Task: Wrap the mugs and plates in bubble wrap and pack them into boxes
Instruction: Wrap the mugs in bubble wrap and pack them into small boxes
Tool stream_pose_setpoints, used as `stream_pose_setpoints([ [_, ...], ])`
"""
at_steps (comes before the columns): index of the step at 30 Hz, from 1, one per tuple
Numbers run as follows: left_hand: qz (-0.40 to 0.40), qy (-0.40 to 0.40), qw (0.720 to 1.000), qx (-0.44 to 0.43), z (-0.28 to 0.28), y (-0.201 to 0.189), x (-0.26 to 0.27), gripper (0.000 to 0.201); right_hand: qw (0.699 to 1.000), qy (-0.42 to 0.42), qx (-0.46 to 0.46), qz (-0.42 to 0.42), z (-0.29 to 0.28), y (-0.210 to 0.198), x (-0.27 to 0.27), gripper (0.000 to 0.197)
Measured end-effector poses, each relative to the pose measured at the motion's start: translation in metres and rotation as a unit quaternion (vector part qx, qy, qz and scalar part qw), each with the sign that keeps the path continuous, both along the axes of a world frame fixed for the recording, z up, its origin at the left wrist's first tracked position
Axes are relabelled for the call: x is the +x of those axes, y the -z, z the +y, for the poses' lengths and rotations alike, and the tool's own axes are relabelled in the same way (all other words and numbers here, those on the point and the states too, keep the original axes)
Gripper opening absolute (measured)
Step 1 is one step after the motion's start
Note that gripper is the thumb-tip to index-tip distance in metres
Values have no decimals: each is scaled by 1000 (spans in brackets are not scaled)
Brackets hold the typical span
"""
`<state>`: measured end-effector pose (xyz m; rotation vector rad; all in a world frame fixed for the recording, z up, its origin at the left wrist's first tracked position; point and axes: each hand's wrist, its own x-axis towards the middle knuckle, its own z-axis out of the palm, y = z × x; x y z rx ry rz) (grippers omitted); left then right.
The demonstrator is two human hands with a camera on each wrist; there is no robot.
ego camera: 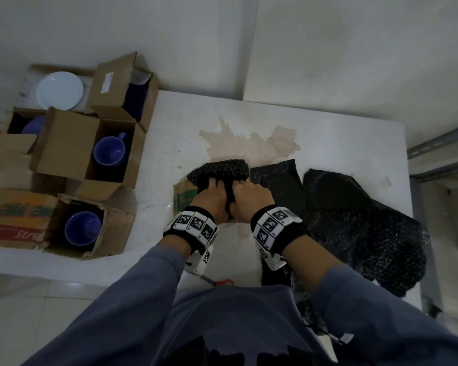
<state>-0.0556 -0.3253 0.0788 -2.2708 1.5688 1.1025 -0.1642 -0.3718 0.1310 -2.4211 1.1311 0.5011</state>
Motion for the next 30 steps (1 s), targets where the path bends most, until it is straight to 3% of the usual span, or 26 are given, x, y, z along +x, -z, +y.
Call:
stream_pose_setpoints([
  [5, 7, 29, 1000, -2, -2, 2, 1, 98, 999, -26, 22, 16, -4, 4, 8, 34],
  [8, 4, 29, 1000, 2, -2, -2, 0, 101, 999, -19, 45, 19, -7, 4, 8, 34],
  [17, 6, 25, 1000, -10, 1, -7, -1, 94, 997, 3, 72, 37, 4, 7, 4, 53],
  [22, 2, 15, 1000, -20, 4, -14, -2, 68, 997, 44, 55, 34, 31, 11, -7, 68],
  [30, 8, 32, 999, -14, 4, -22, 1, 83, 997, 40, 62, 29, 17, 11, -6, 64],
])
